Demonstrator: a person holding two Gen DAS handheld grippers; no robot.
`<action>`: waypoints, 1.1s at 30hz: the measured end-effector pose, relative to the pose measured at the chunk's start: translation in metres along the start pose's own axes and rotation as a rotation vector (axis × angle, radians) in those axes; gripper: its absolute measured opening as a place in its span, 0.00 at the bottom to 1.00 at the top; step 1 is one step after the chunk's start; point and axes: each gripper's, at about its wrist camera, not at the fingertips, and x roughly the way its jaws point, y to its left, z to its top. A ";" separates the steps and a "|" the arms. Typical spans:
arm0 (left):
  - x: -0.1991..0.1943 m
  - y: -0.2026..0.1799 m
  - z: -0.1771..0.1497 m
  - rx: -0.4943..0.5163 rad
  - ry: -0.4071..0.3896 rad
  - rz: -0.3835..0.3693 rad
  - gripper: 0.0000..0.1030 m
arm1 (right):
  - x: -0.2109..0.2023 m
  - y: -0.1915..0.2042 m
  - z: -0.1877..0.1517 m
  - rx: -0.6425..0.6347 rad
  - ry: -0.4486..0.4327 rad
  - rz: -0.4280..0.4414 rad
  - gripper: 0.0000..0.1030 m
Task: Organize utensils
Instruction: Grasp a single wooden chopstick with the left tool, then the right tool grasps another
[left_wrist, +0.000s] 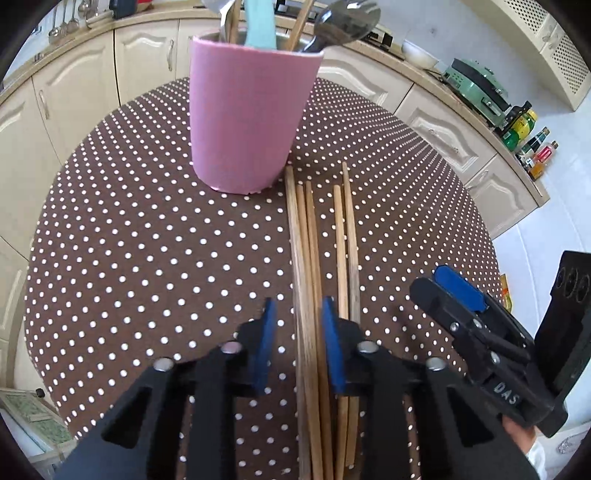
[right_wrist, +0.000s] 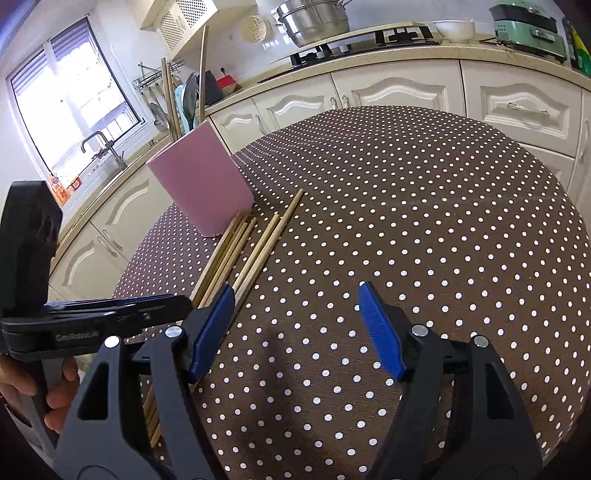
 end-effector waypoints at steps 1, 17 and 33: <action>0.002 0.000 0.001 -0.007 0.003 0.001 0.10 | 0.000 0.000 0.000 0.001 0.001 0.001 0.67; -0.047 0.025 -0.033 -0.073 -0.102 -0.018 0.05 | 0.022 0.025 0.011 -0.128 0.100 -0.073 0.67; -0.049 0.068 -0.033 -0.171 -0.094 0.039 0.05 | 0.076 0.066 0.044 -0.243 0.309 -0.210 0.67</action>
